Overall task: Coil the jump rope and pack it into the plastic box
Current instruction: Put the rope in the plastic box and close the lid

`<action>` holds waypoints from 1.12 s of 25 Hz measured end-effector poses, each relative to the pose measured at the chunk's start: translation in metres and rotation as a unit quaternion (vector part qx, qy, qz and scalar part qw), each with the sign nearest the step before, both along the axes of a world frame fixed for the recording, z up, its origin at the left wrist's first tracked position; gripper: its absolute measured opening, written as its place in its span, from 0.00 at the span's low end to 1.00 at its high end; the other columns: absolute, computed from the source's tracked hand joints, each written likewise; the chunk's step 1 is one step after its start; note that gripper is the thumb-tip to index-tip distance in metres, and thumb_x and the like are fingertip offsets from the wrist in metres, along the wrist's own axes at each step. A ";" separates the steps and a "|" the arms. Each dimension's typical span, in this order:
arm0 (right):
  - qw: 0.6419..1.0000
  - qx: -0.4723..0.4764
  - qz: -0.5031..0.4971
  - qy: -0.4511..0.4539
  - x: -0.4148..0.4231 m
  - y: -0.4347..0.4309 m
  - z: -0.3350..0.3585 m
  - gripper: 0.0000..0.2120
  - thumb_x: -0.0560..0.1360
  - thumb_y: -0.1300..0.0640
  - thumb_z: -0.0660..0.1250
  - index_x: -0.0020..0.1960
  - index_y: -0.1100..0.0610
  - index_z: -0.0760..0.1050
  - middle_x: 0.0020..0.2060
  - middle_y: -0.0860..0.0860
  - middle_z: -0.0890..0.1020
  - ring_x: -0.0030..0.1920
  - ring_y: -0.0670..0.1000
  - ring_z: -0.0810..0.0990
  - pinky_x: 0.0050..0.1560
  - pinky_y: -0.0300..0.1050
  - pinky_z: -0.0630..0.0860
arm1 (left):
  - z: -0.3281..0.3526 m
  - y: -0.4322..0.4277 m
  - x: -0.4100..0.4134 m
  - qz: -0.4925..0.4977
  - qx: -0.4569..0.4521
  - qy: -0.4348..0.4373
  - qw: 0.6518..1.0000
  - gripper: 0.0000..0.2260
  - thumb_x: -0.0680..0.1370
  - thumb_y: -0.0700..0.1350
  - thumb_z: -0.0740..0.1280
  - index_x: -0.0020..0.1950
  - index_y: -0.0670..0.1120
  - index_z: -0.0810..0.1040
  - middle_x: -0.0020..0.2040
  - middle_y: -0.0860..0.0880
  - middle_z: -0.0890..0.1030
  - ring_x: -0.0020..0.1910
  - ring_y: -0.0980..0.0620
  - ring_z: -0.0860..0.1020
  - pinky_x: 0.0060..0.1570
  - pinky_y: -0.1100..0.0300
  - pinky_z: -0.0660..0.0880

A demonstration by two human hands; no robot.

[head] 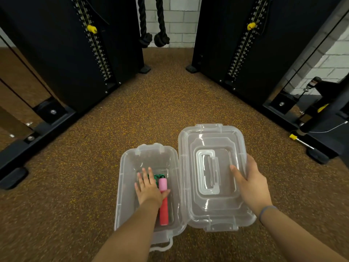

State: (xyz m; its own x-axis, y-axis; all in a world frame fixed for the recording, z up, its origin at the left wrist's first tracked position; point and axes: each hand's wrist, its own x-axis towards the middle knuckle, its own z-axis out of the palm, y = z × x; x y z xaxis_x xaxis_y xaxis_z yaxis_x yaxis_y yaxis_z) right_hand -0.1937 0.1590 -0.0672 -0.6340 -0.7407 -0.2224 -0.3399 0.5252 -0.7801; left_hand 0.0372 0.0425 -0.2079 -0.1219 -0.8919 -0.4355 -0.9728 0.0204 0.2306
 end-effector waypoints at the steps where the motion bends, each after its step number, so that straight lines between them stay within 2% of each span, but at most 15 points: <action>1: 1.000 0.004 0.004 0.002 0.002 0.000 0.000 0.27 0.77 0.45 0.62 0.73 0.47 0.57 0.63 0.52 0.77 0.61 0.57 0.76 0.62 0.58 0.73 | 0.006 -0.002 0.005 -0.009 0.000 0.011 1.000 0.48 0.72 0.66 0.60 0.74 0.45 0.31 0.76 0.45 0.35 0.76 0.43 0.37 0.74 0.47 0.44; 5: 1.000 0.002 0.006 -0.013 0.011 0.000 0.004 0.30 0.77 0.43 0.61 0.75 0.48 0.55 0.67 0.55 0.74 0.64 0.60 0.74 0.62 0.59 0.72 | 0.051 -0.015 0.026 -0.067 -0.016 0.106 0.992 0.40 0.77 0.57 0.61 0.75 0.45 0.35 0.78 0.46 0.40 0.76 0.49 0.40 0.74 0.51 0.50; 11: 0.999 -0.003 0.014 -0.034 0.034 0.002 0.008 0.29 0.78 0.46 0.61 0.75 0.51 0.55 0.65 0.56 0.75 0.63 0.61 0.74 0.61 0.57 0.73 | 0.126 -0.038 0.067 -0.065 -0.068 0.118 0.989 0.31 0.80 0.47 0.58 0.76 0.40 0.42 0.78 0.43 0.45 0.77 0.47 0.42 0.75 0.52 0.48; 15: 0.998 0.030 0.052 -0.029 0.063 -0.006 -0.002 0.29 0.78 0.46 0.60 0.74 0.51 0.55 0.65 0.58 0.75 0.61 0.62 0.75 0.60 0.56 0.73 | 0.162 -0.037 0.098 -0.056 -0.079 0.112 0.989 0.27 0.82 0.51 0.51 0.76 0.43 0.46 0.78 0.46 0.48 0.77 0.48 0.42 0.75 0.52 0.46; 17: 0.995 0.050 0.080 -0.029 0.083 -0.013 -0.010 0.29 0.78 0.48 0.61 0.75 0.53 0.55 0.65 0.58 0.74 0.61 0.62 0.75 0.58 0.52 0.73 | 0.167 -0.031 0.109 -0.066 -0.102 0.085 0.989 0.27 0.81 0.54 0.49 0.77 0.46 0.45 0.78 0.49 0.46 0.76 0.49 0.41 0.74 0.51 0.44; 20: 0.990 0.073 0.116 -0.025 0.111 -0.028 -0.021 0.29 0.78 0.49 0.60 0.75 0.55 0.54 0.66 0.60 0.73 0.62 0.62 0.74 0.58 0.52 0.72 | 0.161 -0.023 0.114 -0.049 -0.101 0.050 0.992 0.28 0.80 0.58 0.47 0.76 0.49 0.41 0.78 0.50 0.44 0.76 0.50 0.41 0.74 0.50 0.43; 25: 0.987 0.091 0.125 -0.045 0.139 -0.052 -0.033 0.31 0.80 0.52 0.58 0.77 0.57 0.48 0.70 0.61 0.67 0.65 0.63 0.71 0.63 0.54 0.69 | 0.137 -0.013 0.104 -0.037 -0.023 0.039 0.998 0.32 0.79 0.60 0.48 0.75 0.45 0.36 0.78 0.47 0.41 0.76 0.47 0.42 0.75 0.48 0.44; 27: 0.987 0.095 0.121 -0.050 0.143 -0.059 -0.036 0.31 0.80 0.52 0.58 0.77 0.58 0.47 0.70 0.61 0.66 0.65 0.64 0.71 0.63 0.55 0.70 | 0.128 -0.011 0.099 0.021 0.027 0.076 0.997 0.33 0.80 0.58 0.50 0.75 0.44 0.36 0.78 0.44 0.44 0.77 0.42 0.47 0.75 0.45 0.49; 28: 0.987 0.096 0.120 -0.052 0.145 -0.062 -0.039 0.31 0.80 0.53 0.58 0.77 0.59 0.48 0.70 0.62 0.66 0.65 0.64 0.71 0.63 0.55 0.70 | 0.125 -0.008 0.096 0.081 0.053 0.107 0.989 0.34 0.80 0.58 0.51 0.75 0.44 0.37 0.78 0.41 0.48 0.76 0.40 0.51 0.74 0.44 0.52</action>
State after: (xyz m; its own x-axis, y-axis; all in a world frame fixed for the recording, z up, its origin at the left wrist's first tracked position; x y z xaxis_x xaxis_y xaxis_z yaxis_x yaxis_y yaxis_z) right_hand -0.0490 0.0971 -0.1057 -0.4113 -0.8048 -0.4280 -0.3960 0.5806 -0.7114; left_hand 0.1333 0.0346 -0.0828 -0.0813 -0.8579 -0.5074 -0.8897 -0.1670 0.4249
